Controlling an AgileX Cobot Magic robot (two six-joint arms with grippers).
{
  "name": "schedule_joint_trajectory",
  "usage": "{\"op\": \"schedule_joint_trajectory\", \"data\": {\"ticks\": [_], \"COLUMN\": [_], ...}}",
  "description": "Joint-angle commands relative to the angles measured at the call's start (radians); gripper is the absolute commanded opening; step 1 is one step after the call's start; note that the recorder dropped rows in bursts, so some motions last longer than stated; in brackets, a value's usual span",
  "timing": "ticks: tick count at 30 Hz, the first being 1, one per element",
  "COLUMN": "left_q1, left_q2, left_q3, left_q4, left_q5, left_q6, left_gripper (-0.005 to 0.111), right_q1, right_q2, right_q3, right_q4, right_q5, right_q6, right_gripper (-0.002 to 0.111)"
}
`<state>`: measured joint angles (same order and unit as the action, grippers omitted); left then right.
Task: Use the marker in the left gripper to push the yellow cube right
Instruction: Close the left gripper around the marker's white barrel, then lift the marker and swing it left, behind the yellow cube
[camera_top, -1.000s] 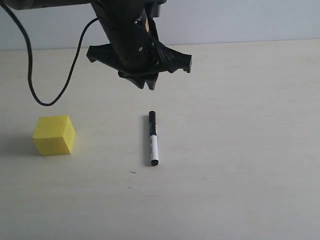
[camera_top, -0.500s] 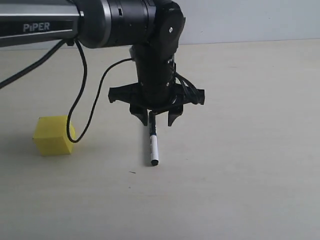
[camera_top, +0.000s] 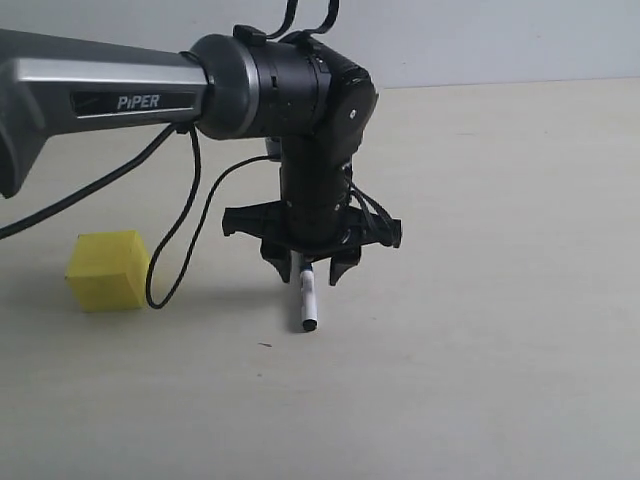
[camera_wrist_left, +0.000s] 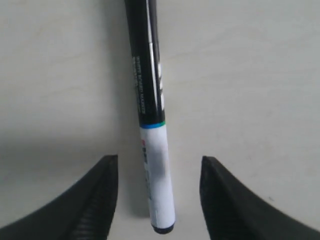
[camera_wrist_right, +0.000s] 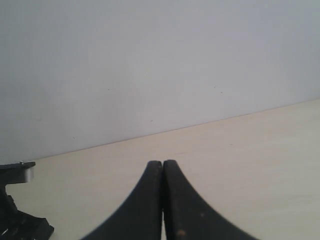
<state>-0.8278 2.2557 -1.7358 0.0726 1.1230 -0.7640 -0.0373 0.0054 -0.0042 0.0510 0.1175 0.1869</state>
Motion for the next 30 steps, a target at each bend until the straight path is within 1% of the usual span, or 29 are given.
{"op": "schedule_joint_trajectory", "data": {"ticks": [1,8,13,14,15,19,22,26,29,30], "left_q1": [0.003,0.003,0.003,0.003,0.003,0.003,0.003,-0.003,-0.003,-0.003], "left_q2": [0.008,0.054,0.056,0.056,0.056,0.056,0.042,-0.007,-0.074,-0.106], "left_q3": [-0.009,-0.009,-0.009,-0.009,-0.009,-0.009,-0.009,-0.009,-0.009,-0.009], "left_q4": [0.015,0.01,0.01,0.01,0.01,0.021,0.042,0.124,0.127,0.127], "left_q5": [0.0,0.0,-0.002,-0.002,-0.002,-0.012,-0.023,-0.033,-0.036,-0.027], "left_q6": [0.021,0.028,0.027,0.027,0.027,0.027,0.032,0.041,0.155,0.233], "left_gripper": [0.05,0.05,0.049,0.047,0.04,0.001,0.0,0.0,0.0,0.0], "right_q1": [-0.006,-0.006,-0.006,-0.006,-0.006,-0.006,-0.006,-0.006,-0.006,-0.006], "right_q2": [-0.005,-0.005,-0.005,-0.005,-0.005,-0.005,-0.005,-0.005,-0.005,-0.005], "right_q3": [0.004,0.004,0.004,0.004,0.004,0.004,0.004,0.004,0.004,0.004], "right_q4": [0.0,0.0,0.0,0.0,0.0,0.0,0.0,0.0,0.0,0.003], "right_q5": [-0.008,-0.008,-0.008,-0.008,-0.008,-0.008,-0.008,-0.008,-0.008,-0.008], "right_q6": [-0.002,0.0,0.0,0.0,0.0,-0.002,-0.002,0.0,0.0,-0.002], "right_gripper": [0.0,0.0,0.0,0.0,0.0,0.0,0.0,0.0,0.0,0.0]}}
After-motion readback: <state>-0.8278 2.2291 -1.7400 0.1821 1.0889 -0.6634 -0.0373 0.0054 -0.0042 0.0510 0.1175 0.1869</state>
